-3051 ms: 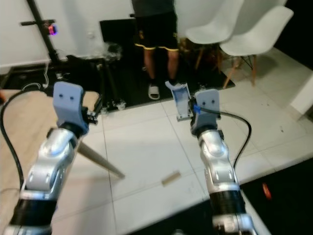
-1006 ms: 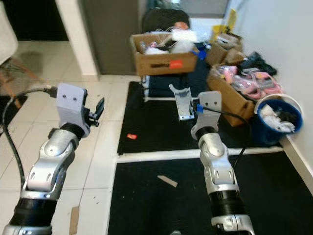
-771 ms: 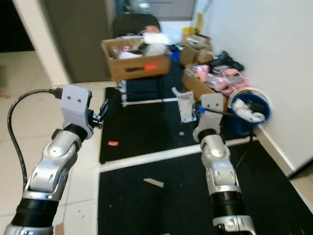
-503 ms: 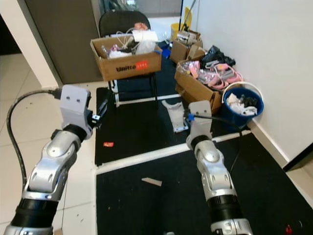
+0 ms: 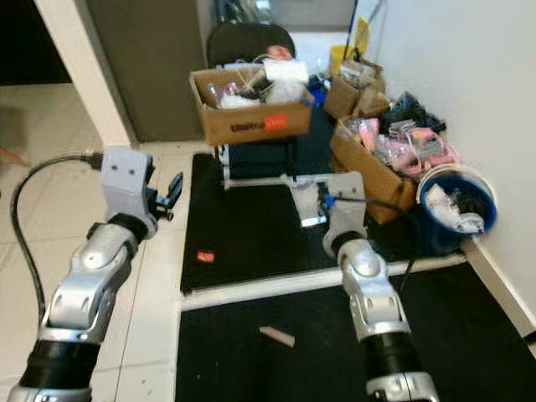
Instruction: Picking trash to rubbish bin
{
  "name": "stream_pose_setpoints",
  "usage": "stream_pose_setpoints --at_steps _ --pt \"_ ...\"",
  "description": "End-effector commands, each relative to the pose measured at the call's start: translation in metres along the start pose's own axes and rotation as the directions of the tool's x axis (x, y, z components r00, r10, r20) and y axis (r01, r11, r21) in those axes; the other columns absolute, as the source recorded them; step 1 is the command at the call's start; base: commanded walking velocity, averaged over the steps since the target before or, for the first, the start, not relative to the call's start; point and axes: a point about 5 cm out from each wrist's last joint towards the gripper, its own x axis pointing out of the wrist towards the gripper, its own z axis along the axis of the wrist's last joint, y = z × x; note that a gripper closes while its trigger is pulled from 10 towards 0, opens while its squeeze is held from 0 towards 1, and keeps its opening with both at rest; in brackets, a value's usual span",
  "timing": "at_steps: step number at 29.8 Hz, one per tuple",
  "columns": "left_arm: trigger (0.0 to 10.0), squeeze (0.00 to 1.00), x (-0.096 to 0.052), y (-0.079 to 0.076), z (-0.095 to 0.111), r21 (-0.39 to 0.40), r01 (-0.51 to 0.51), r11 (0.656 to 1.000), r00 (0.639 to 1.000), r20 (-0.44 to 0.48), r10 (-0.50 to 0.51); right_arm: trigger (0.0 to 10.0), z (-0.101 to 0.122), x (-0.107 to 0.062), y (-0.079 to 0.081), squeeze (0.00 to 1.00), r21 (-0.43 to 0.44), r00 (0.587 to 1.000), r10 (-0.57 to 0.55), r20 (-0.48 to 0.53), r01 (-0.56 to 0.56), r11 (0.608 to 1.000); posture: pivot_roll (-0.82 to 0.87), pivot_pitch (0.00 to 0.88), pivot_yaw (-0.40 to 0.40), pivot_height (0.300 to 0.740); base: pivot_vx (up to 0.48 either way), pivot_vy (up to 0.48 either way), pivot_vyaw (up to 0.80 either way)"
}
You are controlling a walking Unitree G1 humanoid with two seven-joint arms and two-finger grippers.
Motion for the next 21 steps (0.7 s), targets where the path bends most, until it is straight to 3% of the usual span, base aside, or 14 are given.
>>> stream_pose_setpoints --at_steps 1,5,12,21 --pt "10.0 0.0 -0.0007 -0.0015 -0.0029 0.003 0.006 1.0 1.0 -0.015 -0.005 10.0 -0.0085 -0.0031 -0.0077 0.0 0.008 0.999 -0.032 -0.037 0.032 0.999 0.04 0.094 0.002 0.74 0.39 0.0 0.0" --pt "10.0 0.0 -0.0007 -0.0009 -0.0029 0.003 0.003 1.0 1.0 -0.016 -0.003 10.0 -0.0086 -0.003 -0.0086 0.0 0.007 0.999 -0.036 -0.038 0.036 0.999 0.04 0.094 0.002 0.74 0.392 0.0 0.0" --pt "10.0 0.0 -0.0006 -0.0002 -0.003 0.005 0.0 1.0 1.0 -0.019 0.0 10.0 -0.0089 -0.0025 -0.0087 0.0 0.023 0.999 -0.039 -0.037 0.039 0.999 0.04 0.097 0.002 0.74 0.389 0.0 -0.68" --pt "10.0 0.0 -0.0018 -0.0006 -0.0039 0.005 -0.003 1.0 1.0 -0.024 0.003 10.0 -0.0103 -0.0035 -0.0043 0.0 0.023 0.999 -0.015 -0.042 0.016 1.0 0.05 0.101 -0.004 0.74 0.392 0.0 0.0"
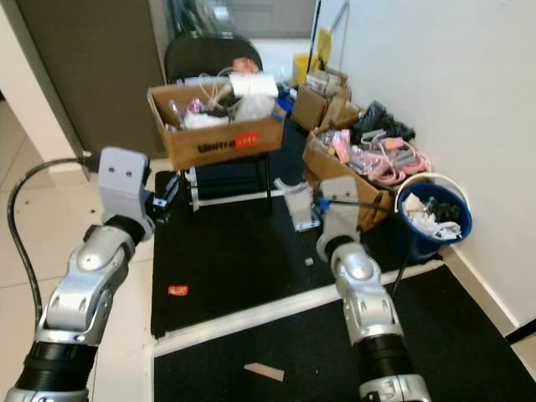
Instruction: Picking trash to rubbish bin
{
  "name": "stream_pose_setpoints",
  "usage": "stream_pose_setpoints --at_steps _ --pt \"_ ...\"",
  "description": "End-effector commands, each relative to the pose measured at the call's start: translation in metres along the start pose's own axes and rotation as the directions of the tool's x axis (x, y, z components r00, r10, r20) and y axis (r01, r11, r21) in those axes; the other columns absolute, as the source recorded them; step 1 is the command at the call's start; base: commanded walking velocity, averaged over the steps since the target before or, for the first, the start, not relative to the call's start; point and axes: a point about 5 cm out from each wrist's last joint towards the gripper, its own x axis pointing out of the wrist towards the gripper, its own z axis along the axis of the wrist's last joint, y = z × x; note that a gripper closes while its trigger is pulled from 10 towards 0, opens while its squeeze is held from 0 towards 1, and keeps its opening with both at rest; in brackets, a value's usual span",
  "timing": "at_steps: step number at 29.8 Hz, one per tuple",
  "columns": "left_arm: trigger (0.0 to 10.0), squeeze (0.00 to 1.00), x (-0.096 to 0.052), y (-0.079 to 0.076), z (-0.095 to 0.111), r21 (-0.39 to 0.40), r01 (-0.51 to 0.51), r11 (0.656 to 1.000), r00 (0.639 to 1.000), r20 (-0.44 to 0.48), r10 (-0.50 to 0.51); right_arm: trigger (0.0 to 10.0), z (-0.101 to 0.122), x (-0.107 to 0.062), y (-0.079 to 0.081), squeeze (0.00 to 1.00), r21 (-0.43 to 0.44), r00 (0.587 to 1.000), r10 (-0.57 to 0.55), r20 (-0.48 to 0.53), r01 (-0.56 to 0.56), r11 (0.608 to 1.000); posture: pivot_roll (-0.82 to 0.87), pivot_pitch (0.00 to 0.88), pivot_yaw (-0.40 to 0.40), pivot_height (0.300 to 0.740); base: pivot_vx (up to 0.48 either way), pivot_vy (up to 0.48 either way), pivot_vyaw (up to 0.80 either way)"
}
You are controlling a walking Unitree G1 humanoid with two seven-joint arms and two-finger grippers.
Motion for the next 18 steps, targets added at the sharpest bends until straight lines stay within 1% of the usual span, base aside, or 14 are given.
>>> stream_pose_setpoints --at_steps 1,3,5,8,12,15,18 --pt "10.0 0.0 -0.0021 -0.0003 -0.004 0.004 -0.003 1.0 1.0 -0.022 0.003 10.0 -0.0018 -0.001 -0.0011 0.0 0.0 1.0 -0.001 -0.01 0.001 1.0 0.05 0.101 -0.006 0.74 0.386 0.0 0.0" --pt "10.0 0.0 -0.0023 -0.0005 -0.004 0.004 -0.003 1.0 1.0 -0.022 0.003 10.0 -0.0014 -0.0002 -0.0002 0.0 -0.009 1.0 0.006 -0.011 -0.006 1.0 0.05 0.1 -0.006 0.74 0.39 0.0 0.0" --pt "10.0 0.0 -0.0028 -0.0007 -0.0038 0.003 -0.005 1.0 1.0 -0.022 0.005 10.0 -0.0003 0.0016 0.0026 0.0 -0.054 1.0 0.022 -0.014 -0.022 0.998 0.06 0.099 -0.009 0.74 0.39 0.0 0.0" --pt "10.0 0.0 -0.0031 -0.0008 -0.0037 0.003 -0.006 1.0 1.0 -0.023 0.006 10.0 -0.0005 0.0024 0.004 0.0 -0.054 0.999 0.031 -0.018 -0.032 0.998 0.06 0.099 -0.01 0.74 0.393 0.0 0.0" --pt "10.0 0.0 -0.0042 0.0011 -0.0033 0.005 -0.011 1.0 1.0 -0.023 0.011 10.0 -0.0009 0.0043 0.006 0.0 -0.075 0.999 0.028 -0.021 -0.029 0.997 0.07 0.101 -0.014 0.74 0.39 0.0 0.8" --pt "10.0 0.0 -0.0045 0.0016 -0.0034 0.007 -0.014 1.0 1.0 -0.025 0.014 10.0 -0.0009 0.004 0.0038 0.0 -0.032 1.0 0.007 -0.01 -0.007 0.999 0.07 0.1 -0.015 0.74 0.387 0.0 0.0" --pt "10.0 0.0 -0.0044 0.0018 -0.0033 0.009 -0.015 1.0 1.0 -0.026 0.015 10.0 -0.0007 0.0042 0.0028 0.0 -0.034 1.0 0.006 -0.011 -0.006 0.999 0.07 0.099 -0.014 0.74 0.387 0.0 0.0"
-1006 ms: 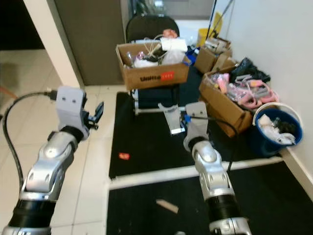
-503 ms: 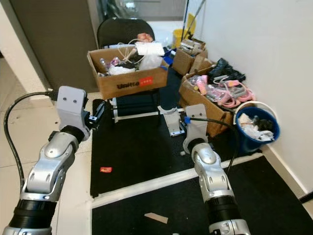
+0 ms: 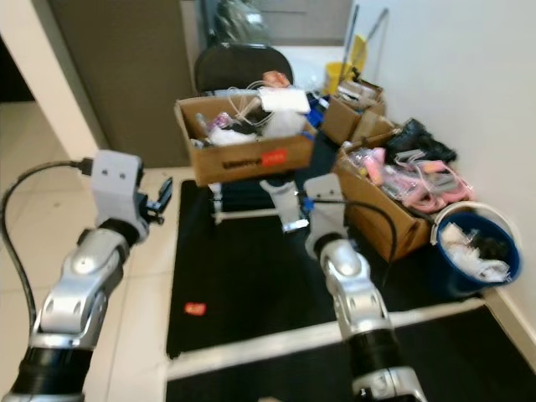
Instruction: Picking trash to rubbish bin
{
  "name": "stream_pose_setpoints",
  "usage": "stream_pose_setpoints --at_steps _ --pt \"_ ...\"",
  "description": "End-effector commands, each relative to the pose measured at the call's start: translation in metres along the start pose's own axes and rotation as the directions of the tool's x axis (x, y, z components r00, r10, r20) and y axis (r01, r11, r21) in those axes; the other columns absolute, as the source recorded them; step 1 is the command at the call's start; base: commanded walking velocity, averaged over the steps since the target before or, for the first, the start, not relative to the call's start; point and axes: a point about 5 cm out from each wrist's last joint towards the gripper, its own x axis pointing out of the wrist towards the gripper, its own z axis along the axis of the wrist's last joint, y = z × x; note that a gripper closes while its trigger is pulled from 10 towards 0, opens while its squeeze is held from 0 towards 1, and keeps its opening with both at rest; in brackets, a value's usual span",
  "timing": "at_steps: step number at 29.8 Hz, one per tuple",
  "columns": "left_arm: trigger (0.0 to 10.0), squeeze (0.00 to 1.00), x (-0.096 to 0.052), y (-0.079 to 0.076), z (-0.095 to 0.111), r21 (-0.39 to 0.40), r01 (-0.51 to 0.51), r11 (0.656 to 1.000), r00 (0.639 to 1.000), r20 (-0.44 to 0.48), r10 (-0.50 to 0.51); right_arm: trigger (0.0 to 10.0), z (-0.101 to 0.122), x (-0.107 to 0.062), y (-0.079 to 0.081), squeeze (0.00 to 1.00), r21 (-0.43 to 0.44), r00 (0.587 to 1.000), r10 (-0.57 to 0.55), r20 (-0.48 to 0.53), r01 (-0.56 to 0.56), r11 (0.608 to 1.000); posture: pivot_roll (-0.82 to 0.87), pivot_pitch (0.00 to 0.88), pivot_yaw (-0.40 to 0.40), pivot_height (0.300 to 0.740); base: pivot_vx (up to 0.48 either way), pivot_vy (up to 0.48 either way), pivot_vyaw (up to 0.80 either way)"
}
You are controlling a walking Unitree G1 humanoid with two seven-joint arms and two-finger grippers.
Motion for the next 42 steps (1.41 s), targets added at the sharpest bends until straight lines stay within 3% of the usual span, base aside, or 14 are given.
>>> stream_pose_setpoints --at_steps 1,42 --pt "10.0 0.0 -0.0004 -0.0032 -0.001 0.011 0.011 1.0 1.0 -0.012 -0.011 10.0 -0.0047 -0.0027 -0.0089 0.0 0.002 0.999 -0.03 -0.015 0.03 1.0 0.07 0.099 -0.014 0.74 0.386 0.0 0.0" --pt "10.0 0.0 0.0013 -0.0064 -0.0014 0.012 0.033 0.999 0.999 -0.017 -0.033 10.0 -0.0079 -0.0023 -0.0089 0.0 0.003 0.999 -0.032 -0.017 0.032 0.999 0.06 0.083 -0.004 0.74 0.388 0.0 -0.07"
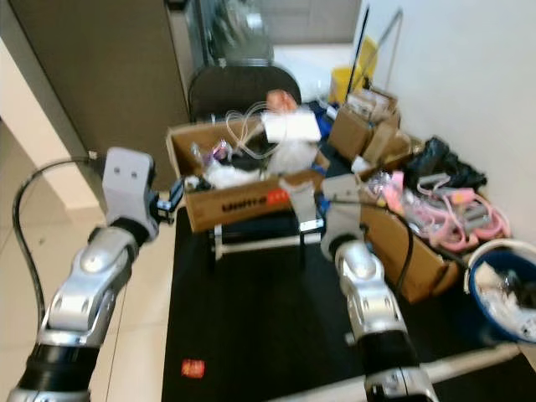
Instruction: Picking trash to rubbish bin
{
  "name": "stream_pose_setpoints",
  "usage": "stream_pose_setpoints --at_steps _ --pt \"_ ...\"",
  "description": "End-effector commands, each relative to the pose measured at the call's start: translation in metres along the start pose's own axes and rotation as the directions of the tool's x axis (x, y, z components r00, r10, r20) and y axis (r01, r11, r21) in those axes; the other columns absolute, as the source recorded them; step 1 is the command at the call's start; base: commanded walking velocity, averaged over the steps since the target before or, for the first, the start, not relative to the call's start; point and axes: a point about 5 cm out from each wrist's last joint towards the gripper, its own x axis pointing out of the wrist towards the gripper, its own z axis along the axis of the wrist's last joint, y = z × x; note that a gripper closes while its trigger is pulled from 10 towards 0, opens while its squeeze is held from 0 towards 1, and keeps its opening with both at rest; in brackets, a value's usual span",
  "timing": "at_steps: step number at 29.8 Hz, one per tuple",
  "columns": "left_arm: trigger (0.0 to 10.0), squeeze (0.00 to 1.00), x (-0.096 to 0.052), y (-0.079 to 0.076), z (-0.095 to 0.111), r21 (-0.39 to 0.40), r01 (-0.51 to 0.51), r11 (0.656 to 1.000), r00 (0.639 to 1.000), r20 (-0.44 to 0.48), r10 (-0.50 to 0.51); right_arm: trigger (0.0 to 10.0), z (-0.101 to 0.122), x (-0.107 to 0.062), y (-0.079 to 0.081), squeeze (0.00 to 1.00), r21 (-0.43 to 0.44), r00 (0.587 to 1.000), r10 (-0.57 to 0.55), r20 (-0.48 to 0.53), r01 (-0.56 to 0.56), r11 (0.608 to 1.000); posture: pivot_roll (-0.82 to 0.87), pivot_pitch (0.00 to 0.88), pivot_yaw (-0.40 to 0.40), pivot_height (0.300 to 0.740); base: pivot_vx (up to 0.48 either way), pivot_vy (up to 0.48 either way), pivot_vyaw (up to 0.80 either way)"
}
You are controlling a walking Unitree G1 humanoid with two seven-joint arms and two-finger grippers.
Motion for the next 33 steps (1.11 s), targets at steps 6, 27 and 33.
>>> stream_pose_setpoints --at_steps 6,27,33 --pt "10.0 0.0 -0.0011 0.0007 -0.0036 0.007 0.0 1.0 1.0 -0.014 0.0 10.0 -0.0048 -0.0002 0.002 0.0 -0.003 1.0 0.009 -0.016 -0.009 1.0 0.06 0.082 -0.004 0.74 0.389 0.0 0.0" --pt "10.0 0.0 -0.0024 0.0015 -0.0045 0.01 -0.004 1.0 1.0 -0.021 0.004 10.0 -0.0054 -0.0001 0.0028 0.0 -0.008 1.0 0.017 -0.018 -0.017 1.0 0.06 0.091 -0.007 0.74 0.387 0.0 0.0" --pt "10.0 0.0 -0.0026 0.0014 -0.0041 0.006 -0.006 1.0 1.0 -0.021 0.006 10.0 -0.0023 0.0028 0.0049 0.0 -0.01 1.0 0.026 -0.009 -0.026 1.0 0.06 0.091 -0.008 0.74 0.388 0.0 0.0"
